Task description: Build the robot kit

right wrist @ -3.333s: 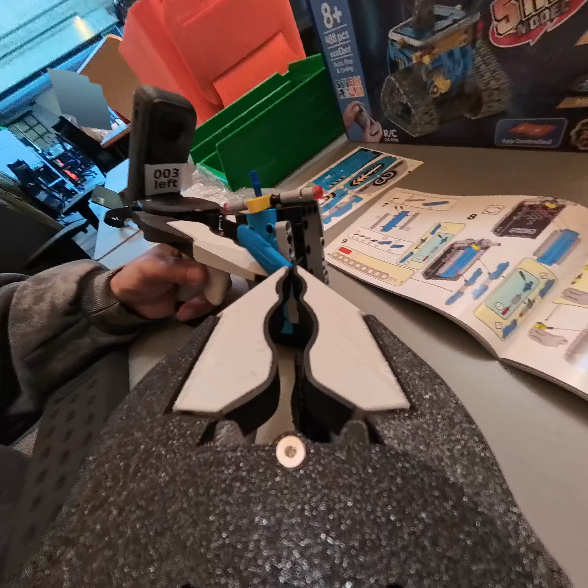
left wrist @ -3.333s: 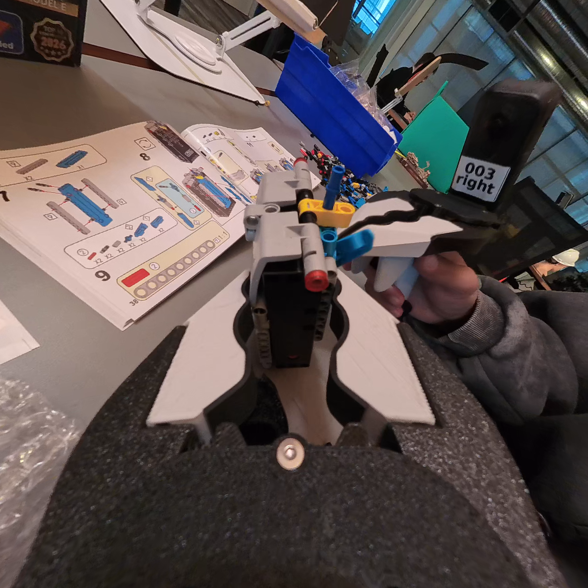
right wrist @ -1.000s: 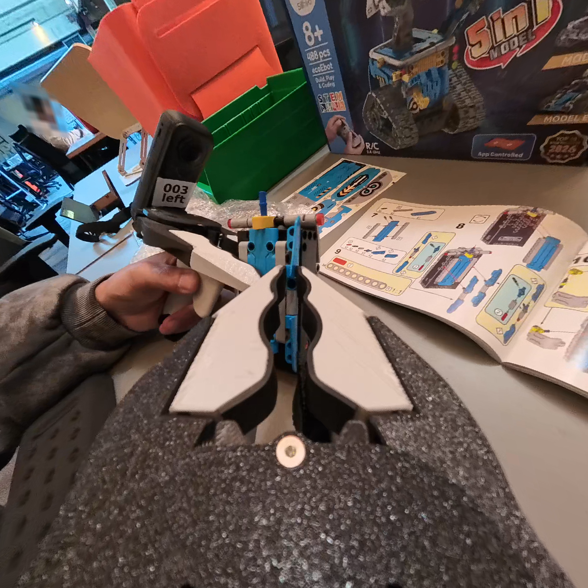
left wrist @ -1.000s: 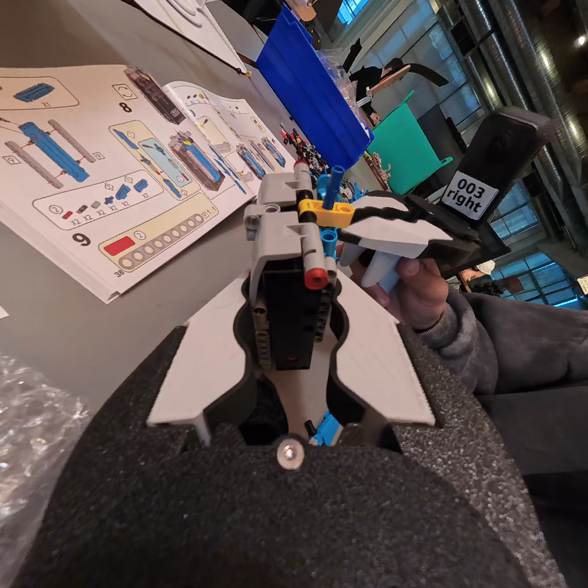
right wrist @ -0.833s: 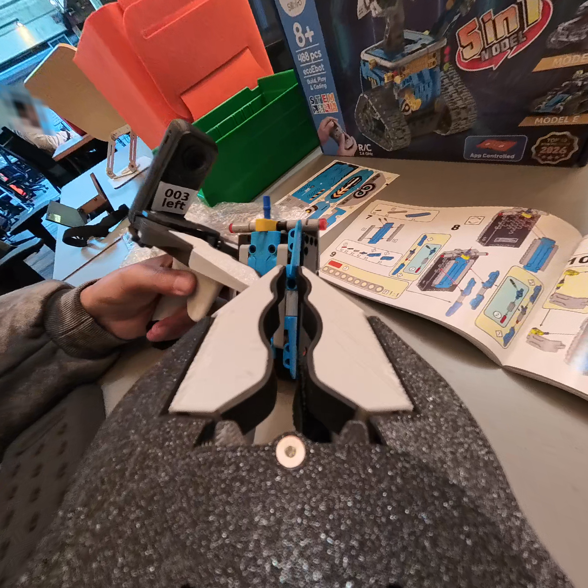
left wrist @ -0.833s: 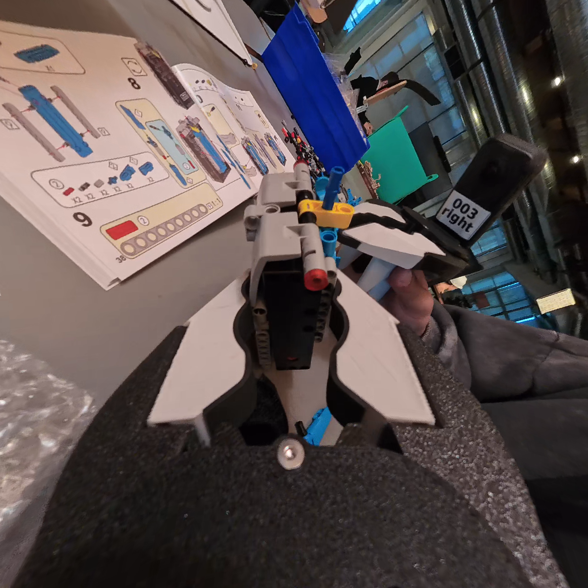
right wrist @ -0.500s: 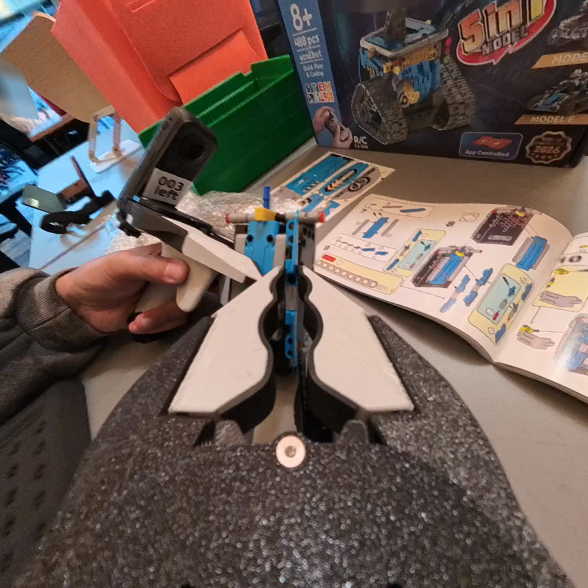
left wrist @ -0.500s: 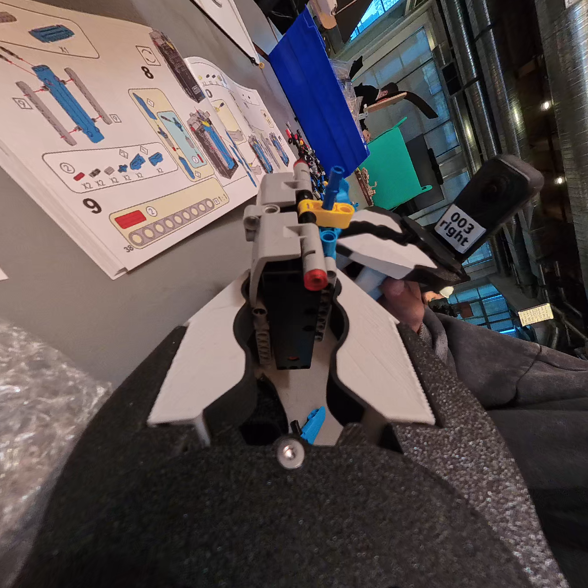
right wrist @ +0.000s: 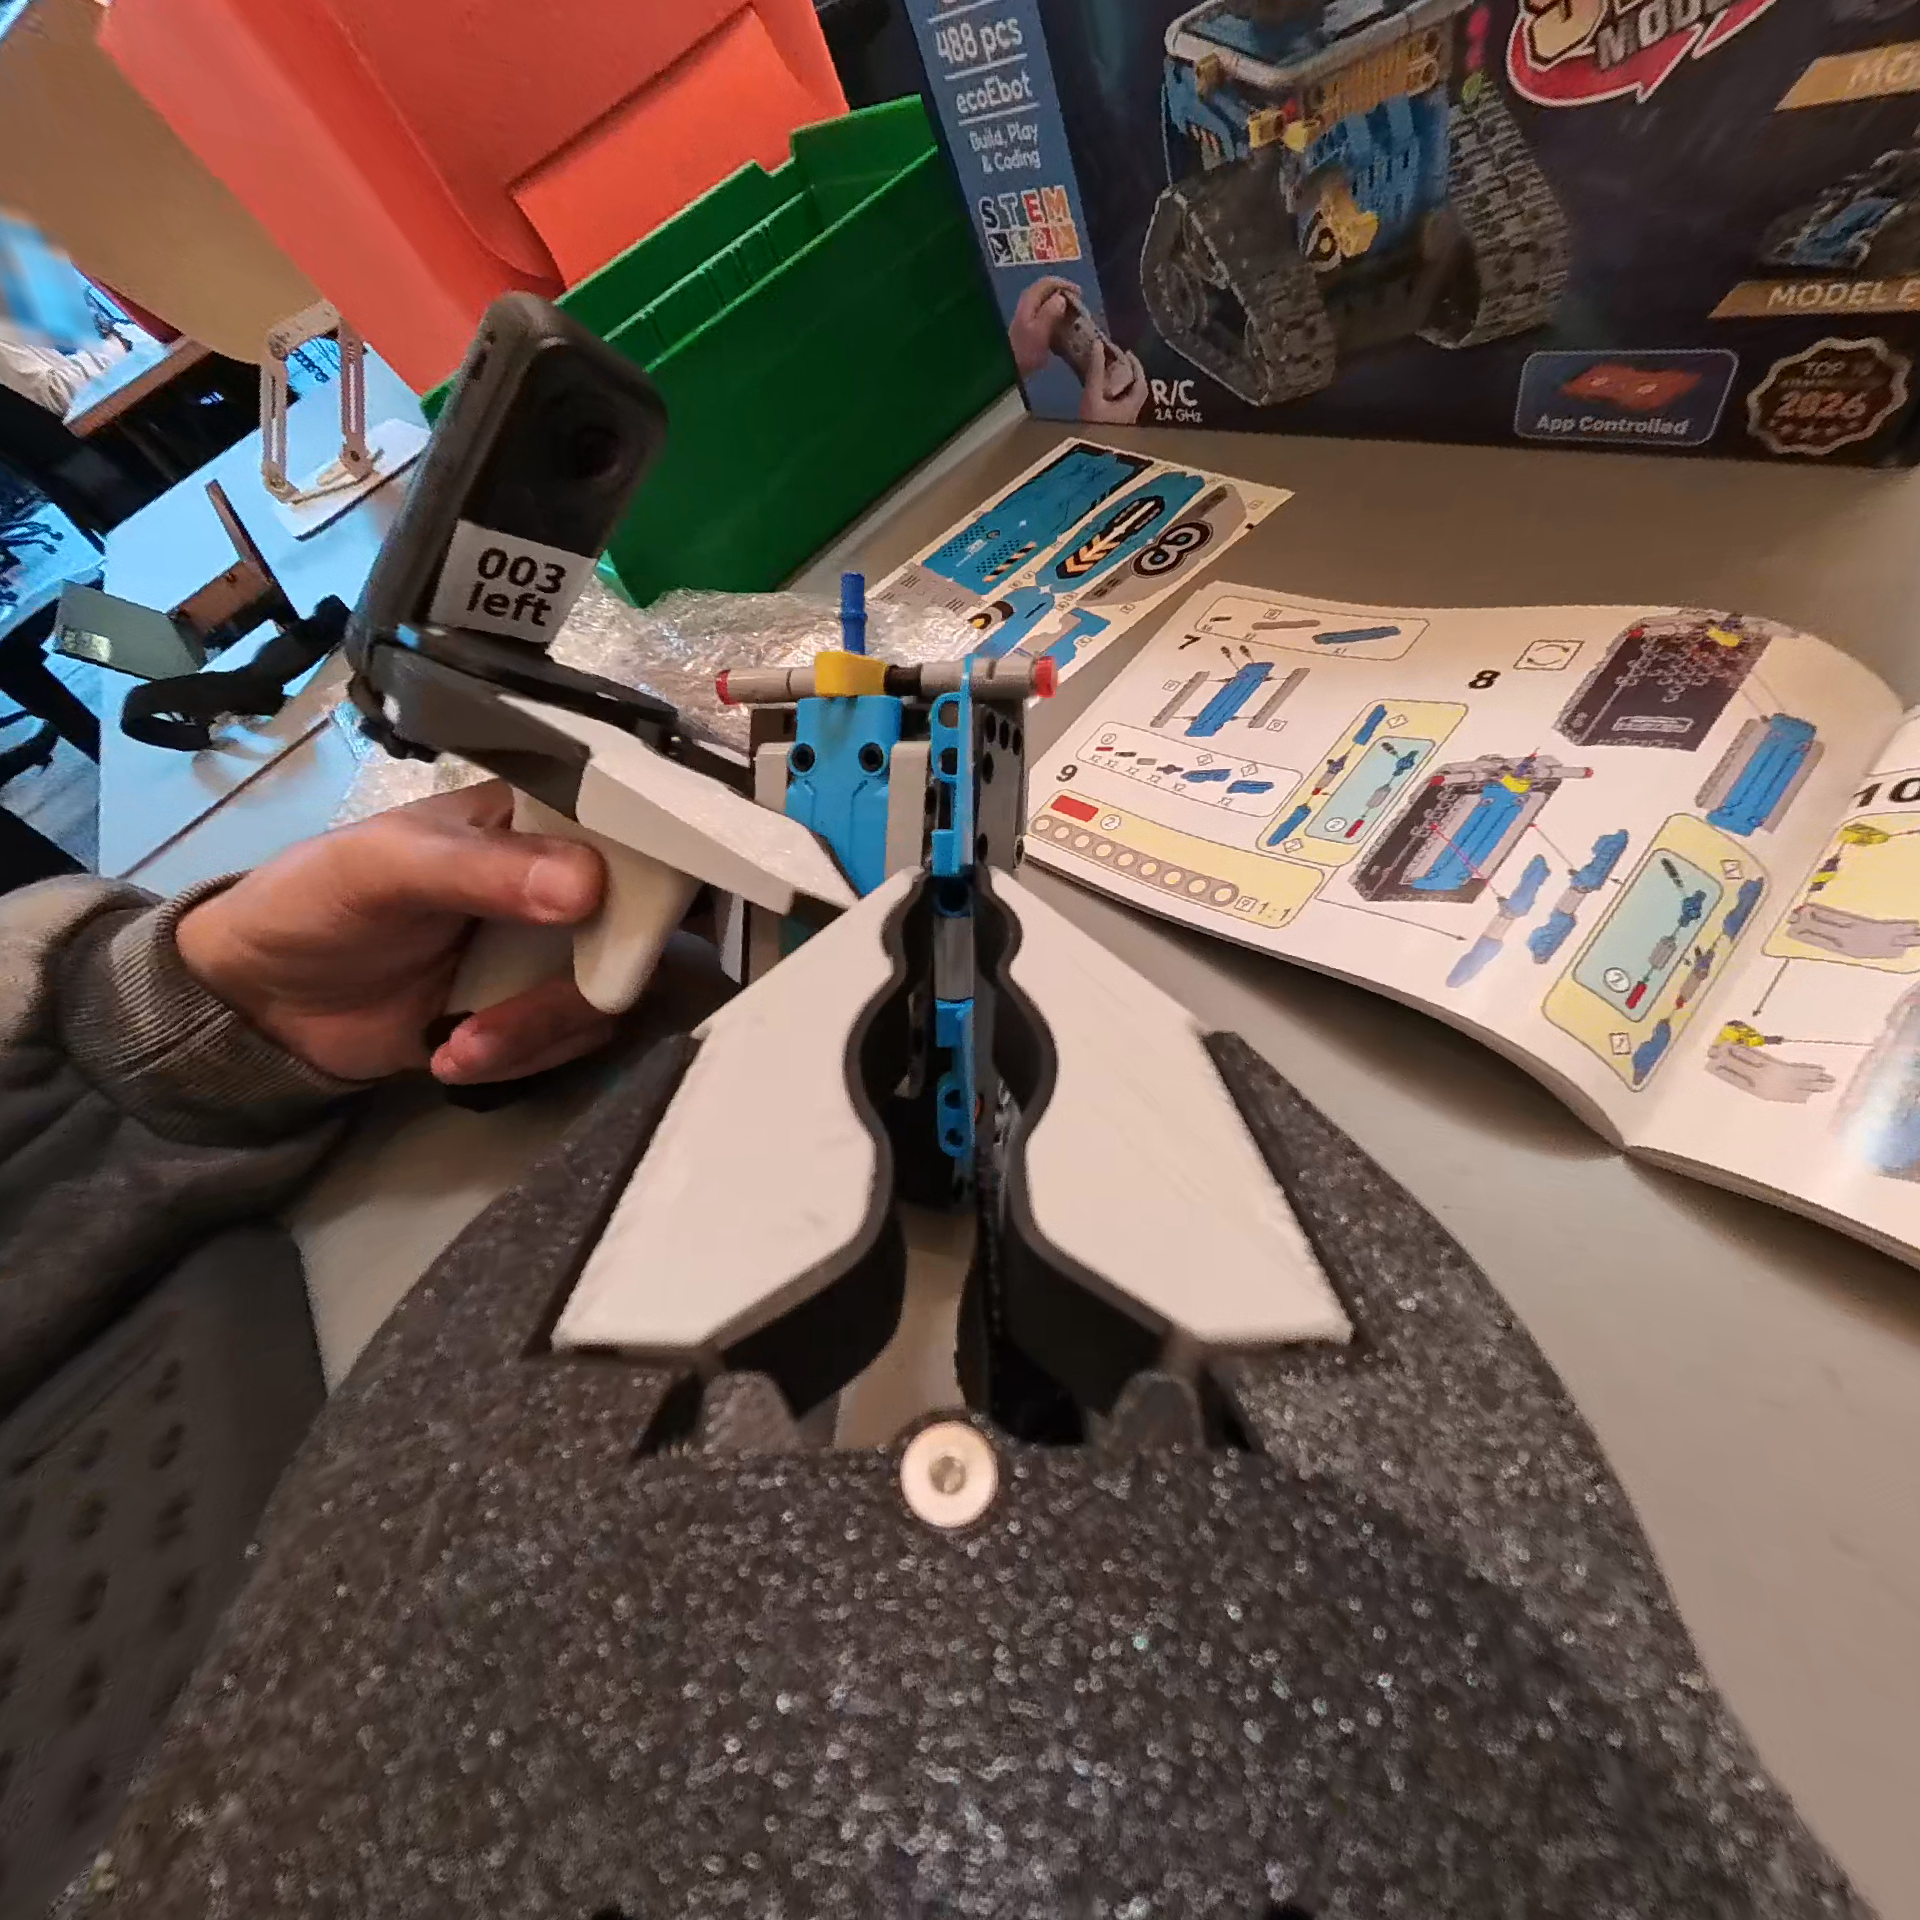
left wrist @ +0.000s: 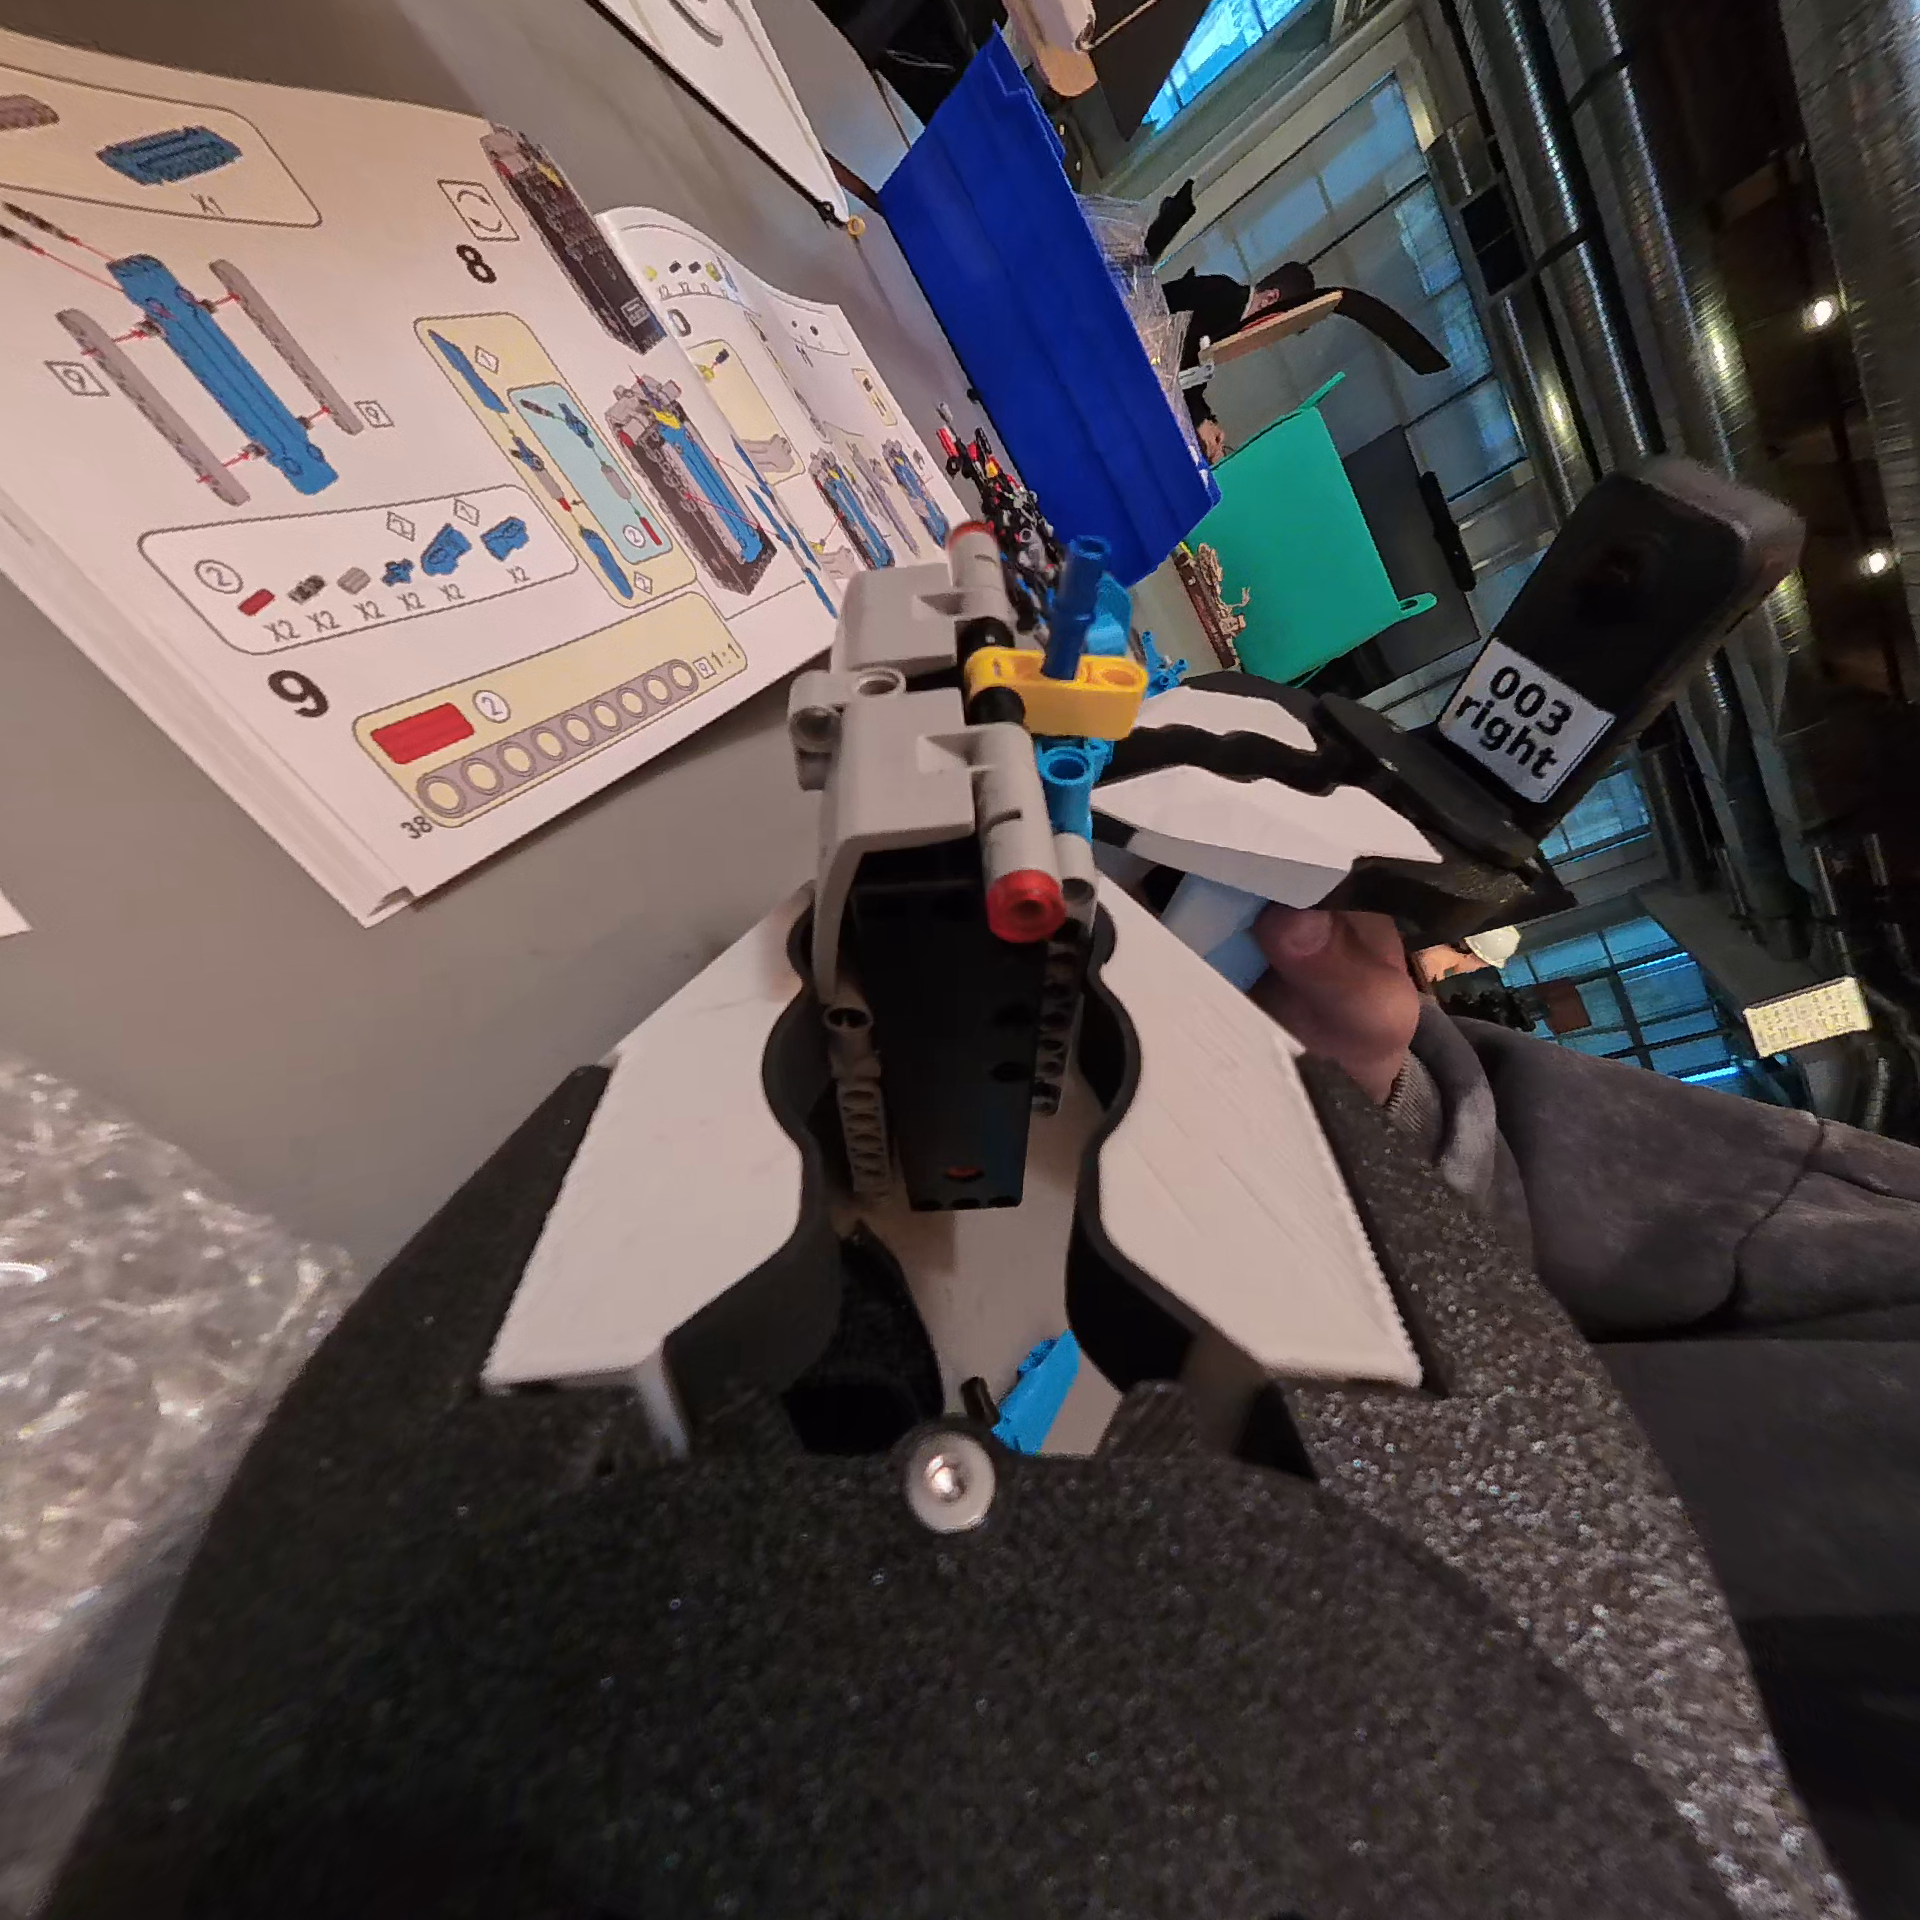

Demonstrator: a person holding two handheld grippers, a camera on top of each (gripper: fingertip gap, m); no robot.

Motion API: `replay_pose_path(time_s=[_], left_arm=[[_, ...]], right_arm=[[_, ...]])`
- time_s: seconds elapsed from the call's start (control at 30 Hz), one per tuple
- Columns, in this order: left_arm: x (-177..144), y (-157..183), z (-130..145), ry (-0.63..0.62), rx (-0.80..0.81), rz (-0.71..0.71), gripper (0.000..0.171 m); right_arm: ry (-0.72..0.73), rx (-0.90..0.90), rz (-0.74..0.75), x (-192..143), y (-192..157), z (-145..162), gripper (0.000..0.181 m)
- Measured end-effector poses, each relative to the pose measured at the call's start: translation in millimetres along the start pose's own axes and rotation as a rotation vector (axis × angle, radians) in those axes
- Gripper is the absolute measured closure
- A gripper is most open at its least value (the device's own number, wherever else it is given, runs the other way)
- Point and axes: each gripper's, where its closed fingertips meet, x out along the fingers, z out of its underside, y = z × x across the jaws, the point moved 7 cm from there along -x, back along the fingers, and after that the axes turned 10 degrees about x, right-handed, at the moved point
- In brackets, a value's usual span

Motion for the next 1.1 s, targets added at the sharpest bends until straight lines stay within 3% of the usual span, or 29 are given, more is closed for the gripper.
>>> replay_pose_path(time_s=[0.17, 0.3, 0.43, 0.6, 0.77, 1.1], left_arm=[[0, 4, -1, 0.028, 0.09, -0.052, 0.128], [1, 5, -1, 0.041, 0.116, -0.093, 0.127], [0, 1, -2, 0.038, 0.051, -0.071, 0.127], [-2, -3, -1, 0.048, -0.03, -0.057, 0.127], [-2, -3, 0, 0.045, -0.029, -0.049, 0.127], [-2, -3, 0, 0.042, -0.03, -0.045, 0.127]], right_arm=[[0.01, -0.076, 0.1, 0, -9, -1, 0.174], [0.009, -0.016, 0.116, 3, -8, -3, 0.174], [-0.003, -0.076, 0.159, 6, -11, -4, 0.174], [-0.053, 0.141, -0.015, 11, -1, -4, 0.169], [-0.048, 0.064, -0.01, 10, -3, -4, 0.172], [-0.045, 0.086, -0.019, 8, 0, -2, 0.172]])
